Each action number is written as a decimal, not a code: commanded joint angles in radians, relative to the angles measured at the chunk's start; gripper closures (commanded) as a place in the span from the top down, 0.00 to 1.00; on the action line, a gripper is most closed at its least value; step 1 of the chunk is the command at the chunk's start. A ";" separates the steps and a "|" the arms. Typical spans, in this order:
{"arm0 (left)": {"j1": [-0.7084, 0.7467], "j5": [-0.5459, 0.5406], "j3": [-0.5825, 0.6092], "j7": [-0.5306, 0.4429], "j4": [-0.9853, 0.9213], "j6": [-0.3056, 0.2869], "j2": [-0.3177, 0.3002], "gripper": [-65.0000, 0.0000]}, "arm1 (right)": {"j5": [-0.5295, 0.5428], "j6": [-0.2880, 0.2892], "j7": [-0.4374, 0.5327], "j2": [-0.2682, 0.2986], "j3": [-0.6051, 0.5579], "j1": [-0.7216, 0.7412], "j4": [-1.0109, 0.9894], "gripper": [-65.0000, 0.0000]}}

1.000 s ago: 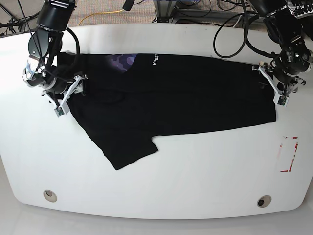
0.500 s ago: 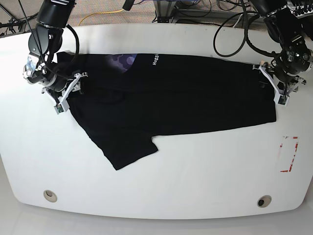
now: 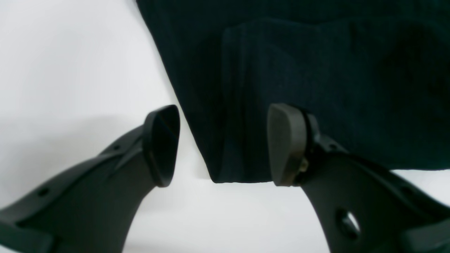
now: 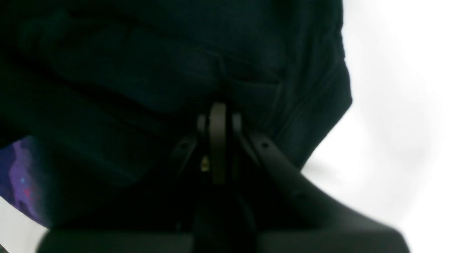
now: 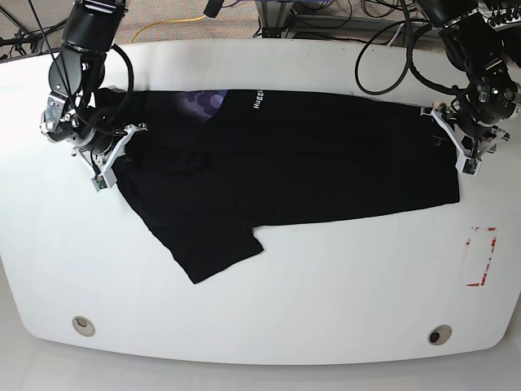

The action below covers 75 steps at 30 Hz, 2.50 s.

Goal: Fold the T-shirt properly
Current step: 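Pull the grasped shirt edge taut with both grippers, then drag the held shirt edge apart and back with both grippers to flatten it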

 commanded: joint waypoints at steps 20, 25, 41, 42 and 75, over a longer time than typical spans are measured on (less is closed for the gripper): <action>0.000 -0.009 -0.010 -0.017 0.048 -0.001 -0.008 0.57 | 0.014 0.001 -0.146 -0.054 0.013 -0.249 0.511 0.00; 0.037 -0.011 -0.010 -0.017 0.097 -0.001 -0.013 0.57 | 0.016 0.001 -0.146 -0.066 0.034 -0.298 0.517 0.00; -0.088 -0.009 -0.036 -0.017 -0.029 -0.001 -0.002 0.57 | 0.016 0.001 -0.141 -0.078 0.059 -0.310 0.515 0.00; -0.095 -0.009 -0.036 -0.017 -0.038 -0.001 0.003 0.57 | 0.016 0.001 -0.141 -0.078 0.057 -0.306 0.515 0.00; -0.126 -0.011 -0.033 -0.014 -0.026 -0.001 0.004 0.02 | 0.016 0.001 -0.141 -0.101 0.059 -0.283 0.515 0.00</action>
